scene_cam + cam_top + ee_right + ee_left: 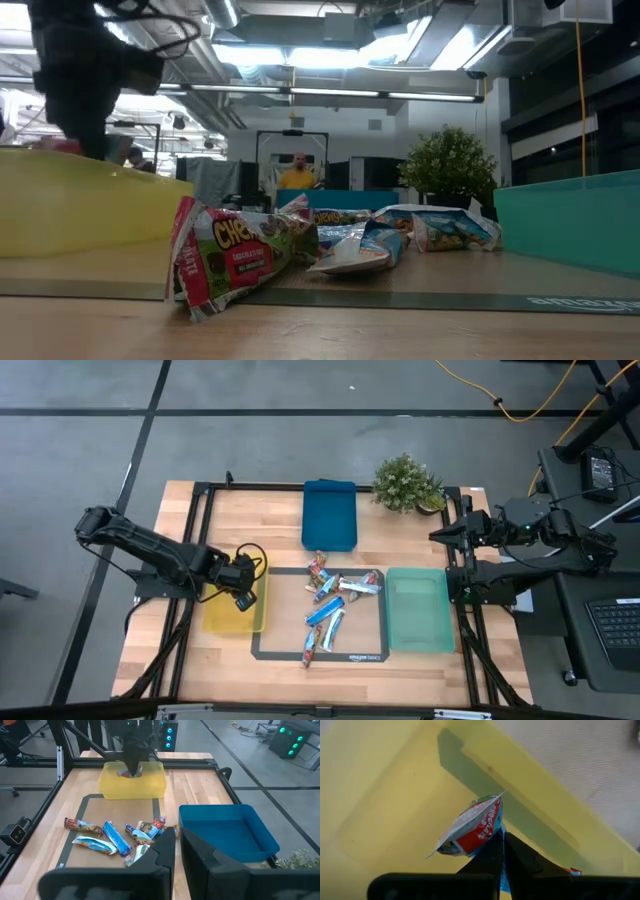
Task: Pick and place Granola Bars by type
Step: Put the red granola bar into the yellow bin
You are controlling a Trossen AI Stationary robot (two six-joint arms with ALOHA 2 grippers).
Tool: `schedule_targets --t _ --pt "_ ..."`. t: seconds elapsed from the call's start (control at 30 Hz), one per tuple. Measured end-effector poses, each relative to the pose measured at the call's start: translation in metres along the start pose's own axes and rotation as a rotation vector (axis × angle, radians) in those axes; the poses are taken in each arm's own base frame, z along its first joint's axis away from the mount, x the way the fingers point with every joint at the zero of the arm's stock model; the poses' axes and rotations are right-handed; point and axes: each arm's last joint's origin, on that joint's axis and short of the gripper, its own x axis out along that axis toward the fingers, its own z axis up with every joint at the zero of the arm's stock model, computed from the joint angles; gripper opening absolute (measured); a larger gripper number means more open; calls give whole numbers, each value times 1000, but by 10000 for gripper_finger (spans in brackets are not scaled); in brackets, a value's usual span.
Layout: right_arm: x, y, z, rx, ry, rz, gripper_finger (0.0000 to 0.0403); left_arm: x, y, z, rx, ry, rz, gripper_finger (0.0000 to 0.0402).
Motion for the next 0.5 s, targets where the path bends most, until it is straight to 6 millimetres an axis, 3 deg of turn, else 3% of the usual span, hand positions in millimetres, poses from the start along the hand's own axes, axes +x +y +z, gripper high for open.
schedule_targets --t 0.5 --pt "0 0 0 3 0 0 34 25 13 -14 -22 64 8 10"
